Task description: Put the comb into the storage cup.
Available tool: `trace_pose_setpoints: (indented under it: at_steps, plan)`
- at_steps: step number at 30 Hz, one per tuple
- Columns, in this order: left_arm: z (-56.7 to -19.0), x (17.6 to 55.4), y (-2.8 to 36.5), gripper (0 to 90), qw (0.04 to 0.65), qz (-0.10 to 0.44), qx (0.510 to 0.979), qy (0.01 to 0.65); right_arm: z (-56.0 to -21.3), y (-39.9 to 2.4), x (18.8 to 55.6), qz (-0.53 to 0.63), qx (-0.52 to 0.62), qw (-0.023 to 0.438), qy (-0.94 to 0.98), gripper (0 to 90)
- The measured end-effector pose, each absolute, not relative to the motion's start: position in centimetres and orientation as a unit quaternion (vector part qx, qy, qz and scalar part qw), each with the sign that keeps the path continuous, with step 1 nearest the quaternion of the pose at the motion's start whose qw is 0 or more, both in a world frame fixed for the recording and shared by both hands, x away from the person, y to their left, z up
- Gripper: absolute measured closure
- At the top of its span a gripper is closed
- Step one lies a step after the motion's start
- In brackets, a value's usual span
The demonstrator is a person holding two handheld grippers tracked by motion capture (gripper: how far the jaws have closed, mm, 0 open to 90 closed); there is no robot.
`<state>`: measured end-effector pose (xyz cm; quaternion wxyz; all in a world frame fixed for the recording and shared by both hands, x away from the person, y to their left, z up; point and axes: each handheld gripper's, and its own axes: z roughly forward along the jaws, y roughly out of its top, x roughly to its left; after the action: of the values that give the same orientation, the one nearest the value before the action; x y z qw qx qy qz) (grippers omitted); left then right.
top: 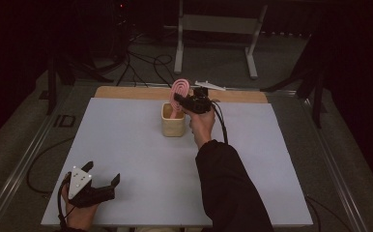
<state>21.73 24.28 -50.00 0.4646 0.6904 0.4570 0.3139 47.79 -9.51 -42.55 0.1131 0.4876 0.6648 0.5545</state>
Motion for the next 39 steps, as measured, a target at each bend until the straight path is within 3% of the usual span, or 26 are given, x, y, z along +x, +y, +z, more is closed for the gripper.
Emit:
trace_pose_setpoints:
  at_steps: [22,39]
  plan:
    - [-50.0,21.7,24.4,0.0,0.465,0.315,0.689,0.458,-42.4,-9.7,47.8,0.531,0.481,0.143,0.683,60.1]
    - [-50.0,21.7,24.4,0.0,0.465,0.315,0.688,0.459,-42.3,-10.6,47.8,0.514,0.473,0.152,0.699,49.6]
